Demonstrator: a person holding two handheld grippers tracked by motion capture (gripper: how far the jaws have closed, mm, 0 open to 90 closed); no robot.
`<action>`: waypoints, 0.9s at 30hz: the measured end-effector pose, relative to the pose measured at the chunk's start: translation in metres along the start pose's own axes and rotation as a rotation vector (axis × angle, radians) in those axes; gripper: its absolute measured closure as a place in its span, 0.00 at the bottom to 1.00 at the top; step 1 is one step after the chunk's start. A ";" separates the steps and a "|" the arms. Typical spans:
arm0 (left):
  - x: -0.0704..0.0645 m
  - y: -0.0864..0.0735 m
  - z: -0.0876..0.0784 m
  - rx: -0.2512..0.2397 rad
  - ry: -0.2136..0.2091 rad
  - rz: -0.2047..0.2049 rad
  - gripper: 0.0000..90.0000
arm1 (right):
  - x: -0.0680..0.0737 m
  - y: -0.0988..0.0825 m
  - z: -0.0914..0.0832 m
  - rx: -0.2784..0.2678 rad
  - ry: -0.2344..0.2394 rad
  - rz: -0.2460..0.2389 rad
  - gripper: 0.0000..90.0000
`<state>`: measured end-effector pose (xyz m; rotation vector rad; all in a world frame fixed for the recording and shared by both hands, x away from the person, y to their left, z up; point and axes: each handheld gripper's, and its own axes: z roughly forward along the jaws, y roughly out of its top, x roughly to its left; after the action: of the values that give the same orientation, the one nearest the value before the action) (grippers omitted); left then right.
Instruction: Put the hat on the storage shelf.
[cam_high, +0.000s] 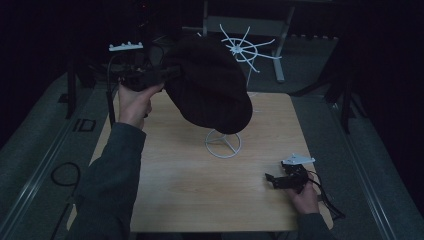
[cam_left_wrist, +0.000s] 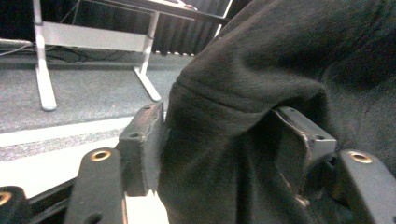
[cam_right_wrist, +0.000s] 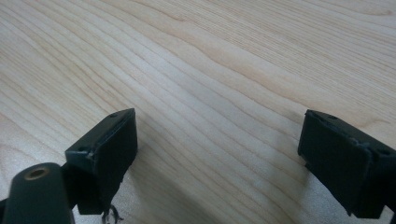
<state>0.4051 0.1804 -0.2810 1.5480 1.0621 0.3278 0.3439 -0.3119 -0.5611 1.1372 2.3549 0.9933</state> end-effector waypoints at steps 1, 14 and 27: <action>0.000 0.000 0.000 0.001 0.001 0.006 0.40 | 0.000 0.000 0.000 0.000 0.001 0.000 0.13; 0.003 0.000 -0.012 -0.024 -0.001 0.006 0.29 | 0.000 0.000 0.000 0.000 0.000 0.000 0.13; 0.009 -0.011 -0.033 -0.053 0.022 0.007 0.31 | 0.000 0.000 0.000 0.000 0.001 0.001 0.13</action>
<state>0.3811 0.2073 -0.2846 1.5045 1.0574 0.3757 0.3439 -0.3118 -0.5610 1.1388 2.3546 0.9946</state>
